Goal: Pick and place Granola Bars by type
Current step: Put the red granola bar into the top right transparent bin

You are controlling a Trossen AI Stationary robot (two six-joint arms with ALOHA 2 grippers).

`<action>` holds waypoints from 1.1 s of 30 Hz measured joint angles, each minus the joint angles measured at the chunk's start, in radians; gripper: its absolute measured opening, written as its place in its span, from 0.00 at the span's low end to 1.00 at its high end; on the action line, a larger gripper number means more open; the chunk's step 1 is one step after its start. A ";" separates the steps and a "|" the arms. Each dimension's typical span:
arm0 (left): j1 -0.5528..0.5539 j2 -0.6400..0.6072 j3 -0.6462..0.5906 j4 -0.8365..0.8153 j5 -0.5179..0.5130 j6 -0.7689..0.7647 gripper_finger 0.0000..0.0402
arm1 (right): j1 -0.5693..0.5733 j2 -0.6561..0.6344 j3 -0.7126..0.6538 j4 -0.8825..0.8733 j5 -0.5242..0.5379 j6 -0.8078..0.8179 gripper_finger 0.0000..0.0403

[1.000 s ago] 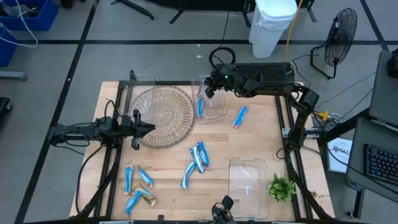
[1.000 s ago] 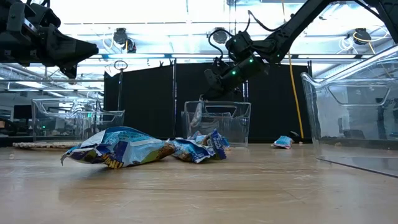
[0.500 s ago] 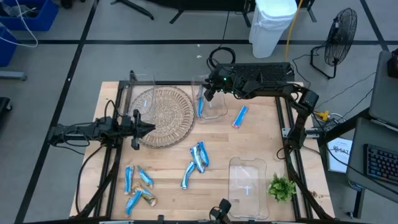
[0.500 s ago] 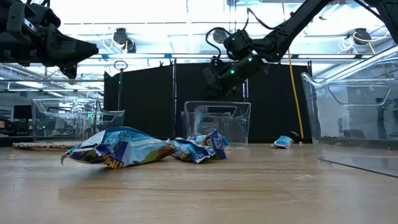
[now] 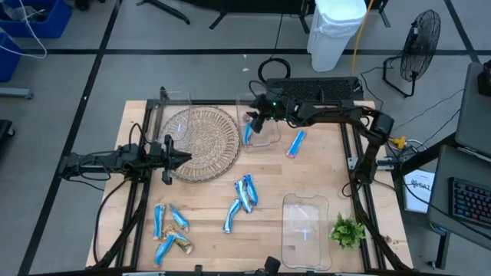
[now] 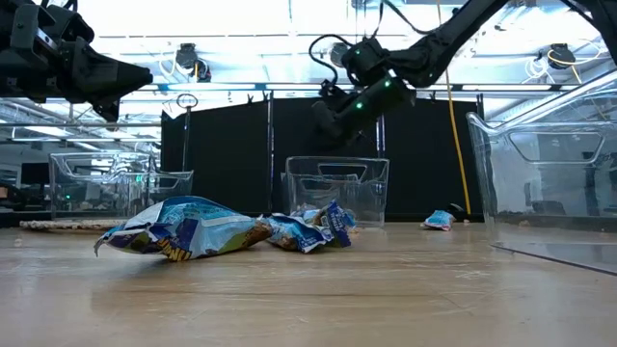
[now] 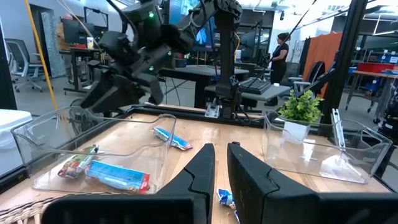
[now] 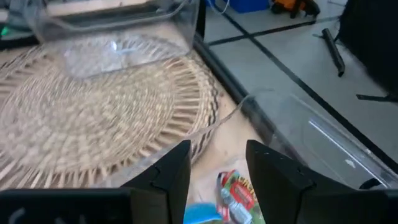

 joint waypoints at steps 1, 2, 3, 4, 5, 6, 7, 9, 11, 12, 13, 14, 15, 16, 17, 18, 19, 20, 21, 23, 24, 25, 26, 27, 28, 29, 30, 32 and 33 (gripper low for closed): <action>0.000 0.000 0.000 0.000 0.000 0.000 0.12 | 0.006 -0.014 0.000 -0.034 0.000 -0.005 0.37; 0.000 0.000 0.000 0.000 0.000 0.000 0.12 | 0.012 -0.030 0.000 -0.069 -0.001 -0.008 0.36; 0.000 0.000 0.000 0.000 0.000 0.000 0.12 | 0.017 -0.047 0.000 -0.105 -0.001 -0.010 0.36; 0.000 0.000 0.000 0.000 0.000 0.000 0.12 | 0.024 -0.067 0.000 -0.152 -0.001 -0.011 0.36; 0.000 0.000 0.000 0.000 0.000 0.000 0.12 | 0.031 -0.086 0.000 -0.201 -0.001 -0.011 0.36; 0.000 0.000 0.000 0.000 0.000 0.000 0.12 | 0.037 -0.106 0.000 -0.249 -0.001 -0.010 0.36; 0.000 0.000 0.000 0.000 0.000 0.000 0.12 | 0.044 -0.126 0.000 -0.303 0.000 -0.006 0.36; 0.000 0.000 0.000 0.000 0.000 0.000 0.12 | 0.057 -0.164 0.000 -0.412 0.000 -0.004 0.36; 0.000 0.000 0.000 0.000 0.000 0.000 0.12 | 0.068 -0.197 0.000 -0.519 0.000 -0.004 0.36; 0.000 0.000 0.000 0.000 0.000 0.000 0.12 | 0.073 -0.211 0.000 -0.569 0.000 -0.004 0.36; 0.000 0.000 0.000 0.000 0.000 0.000 0.12 | 0.077 -0.223 0.000 -0.616 0.000 -0.003 0.36; 0.000 0.000 0.000 0.000 0.000 0.000 0.12 | 0.079 -0.234 0.000 -0.658 0.001 0.003 0.36; 0.000 0.000 0.000 0.000 0.000 0.000 0.12 | 0.082 -0.244 -0.001 -0.690 0.002 0.016 0.36; 0.000 0.000 0.000 0.000 0.000 0.000 0.12 | 0.083 -0.254 -0.008 -0.712 0.003 0.033 0.36; 0.000 0.000 0.000 0.000 0.000 0.000 0.12 | 0.083 -0.266 -0.017 -0.734 0.005 0.047 0.36; 0.000 0.000 0.000 0.000 0.000 0.000 0.12 | 0.082 -0.275 -0.027 -0.749 0.008 0.059 0.36; 0.000 0.000 0.000 0.000 0.000 0.000 0.12 | 0.082 -0.283 -0.038 -0.760 0.021 0.073 0.36; 0.000 0.000 0.000 0.000 0.000 0.000 0.12 | 0.082 -0.291 -0.048 -0.773 0.043 0.086 0.36; 0.000 0.000 0.000 0.000 0.000 0.000 0.12 | 0.082 -0.299 -0.061 -0.787 0.069 0.101 0.35; 0.000 0.000 0.000 0.000 0.000 0.000 0.12 | 0.082 -0.314 -0.086 -0.810 0.122 0.122 0.35; 0.000 0.000 0.000 0.000 0.000 0.000 0.12 | 0.081 -0.322 -0.101 -0.820 0.139 0.127 0.35; 0.000 0.000 0.000 0.000 0.000 0.000 0.12 | 0.080 -0.330 -0.116 -0.833 0.150 0.127 0.35; 0.000 0.000 0.000 0.000 0.000 0.000 0.12 | 0.080 -0.337 -0.132 -0.842 0.159 0.126 0.35; 0.000 0.000 0.000 0.000 0.000 0.000 0.12 | 0.080 -0.343 -0.146 -0.838 0.159 0.128 0.35; 0.000 0.000 0.000 0.000 0.000 0.000 0.12 | 0.079 -0.347 -0.161 -0.832 0.159 0.134 0.35; 0.000 0.000 0.000 0.000 0.000 0.000 0.12 | 0.075 -0.350 -0.174 -0.834 0.159 0.147 0.35; 0.000 0.000 0.000 0.000 0.000 0.000 0.12 | 0.074 -0.351 -0.185 -0.837 0.158 0.170 0.35; 0.000 0.000 0.000 0.000 0.000 0.000 0.12 | 0.069 -0.351 -0.203 -0.835 0.167 0.235 0.35; 0.000 0.000 0.000 0.000 0.000 0.000 0.12 | 0.067 -0.351 -0.212 -0.832 0.184 0.271 0.35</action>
